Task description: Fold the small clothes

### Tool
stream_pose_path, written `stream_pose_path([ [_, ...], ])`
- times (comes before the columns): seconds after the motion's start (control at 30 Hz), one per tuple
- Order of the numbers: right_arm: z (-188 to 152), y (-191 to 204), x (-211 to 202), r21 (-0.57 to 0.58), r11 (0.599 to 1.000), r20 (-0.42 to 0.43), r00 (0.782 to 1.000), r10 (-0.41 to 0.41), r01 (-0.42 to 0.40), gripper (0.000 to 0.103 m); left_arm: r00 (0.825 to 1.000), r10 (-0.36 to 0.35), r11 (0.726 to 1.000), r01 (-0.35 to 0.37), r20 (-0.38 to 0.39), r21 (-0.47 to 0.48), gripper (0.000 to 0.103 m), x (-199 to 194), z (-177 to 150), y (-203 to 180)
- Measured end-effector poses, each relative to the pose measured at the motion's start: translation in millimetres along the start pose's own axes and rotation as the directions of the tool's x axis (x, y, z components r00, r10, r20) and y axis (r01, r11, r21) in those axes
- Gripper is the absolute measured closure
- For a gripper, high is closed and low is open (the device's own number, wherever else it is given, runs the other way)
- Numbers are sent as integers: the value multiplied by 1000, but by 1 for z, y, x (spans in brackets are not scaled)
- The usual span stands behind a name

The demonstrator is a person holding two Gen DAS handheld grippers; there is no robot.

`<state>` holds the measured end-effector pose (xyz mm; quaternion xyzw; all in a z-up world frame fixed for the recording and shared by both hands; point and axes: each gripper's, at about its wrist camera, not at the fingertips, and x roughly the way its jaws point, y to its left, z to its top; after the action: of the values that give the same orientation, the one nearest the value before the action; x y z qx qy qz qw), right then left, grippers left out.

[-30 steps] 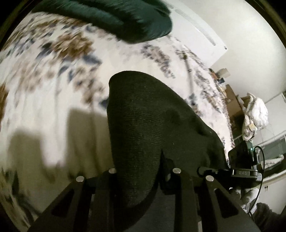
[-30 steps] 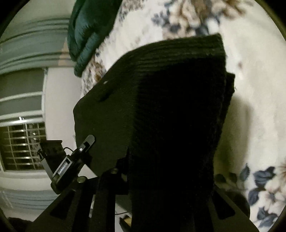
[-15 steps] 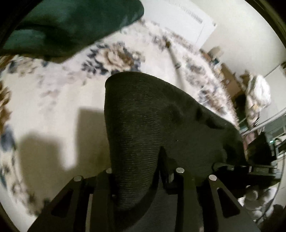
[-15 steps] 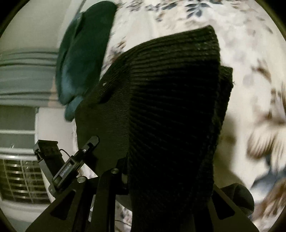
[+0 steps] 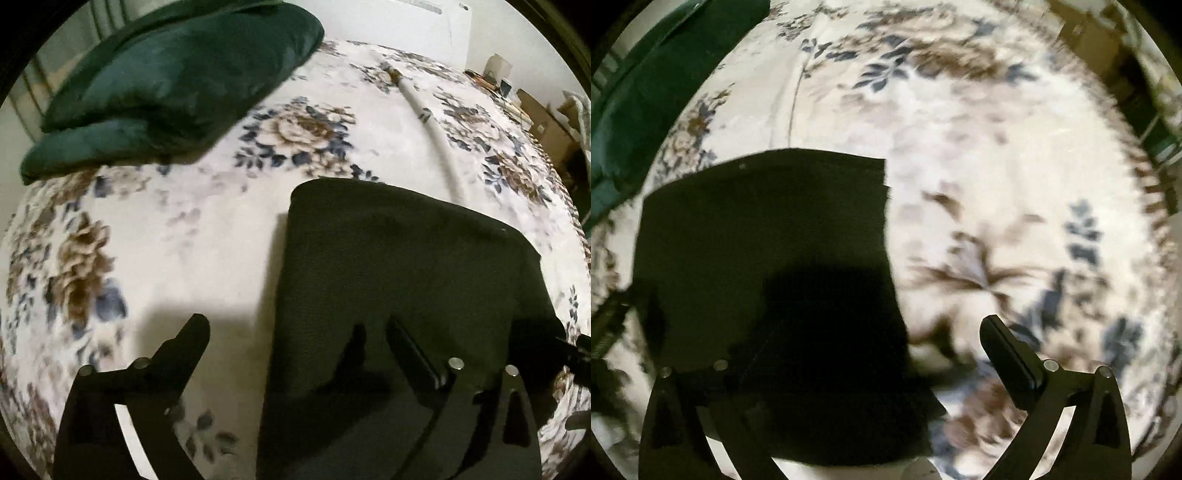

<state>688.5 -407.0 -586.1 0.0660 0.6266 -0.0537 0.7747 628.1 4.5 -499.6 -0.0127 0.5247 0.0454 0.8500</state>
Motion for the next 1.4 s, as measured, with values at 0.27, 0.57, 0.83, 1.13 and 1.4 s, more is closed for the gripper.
stream_pose_path([
  [0.27,-47,15,-76,12,993,135,984,-119,118,0,999,22,999,-21,31,-29,0,-68,-13,-6],
  [0.57,-94,16,-202,-6,991,264,956,-130,137,0,997,2,999,1,73,-35,0,-184,-31,-14],
  [0.83,-158,12,-341,-15,989,372,919,-132,148,0,994,-14,1000,13,113,8,0,-305,-57,-31],
  [1.13,-230,-5,-475,-2,991,449,886,-116,131,0,980,-33,999,28,196,29,0,-433,-85,-39],
  [1.4,-289,-14,-577,-30,996,527,848,-59,88,0,964,-32,999,29,264,14,0,-522,-108,-40],
])
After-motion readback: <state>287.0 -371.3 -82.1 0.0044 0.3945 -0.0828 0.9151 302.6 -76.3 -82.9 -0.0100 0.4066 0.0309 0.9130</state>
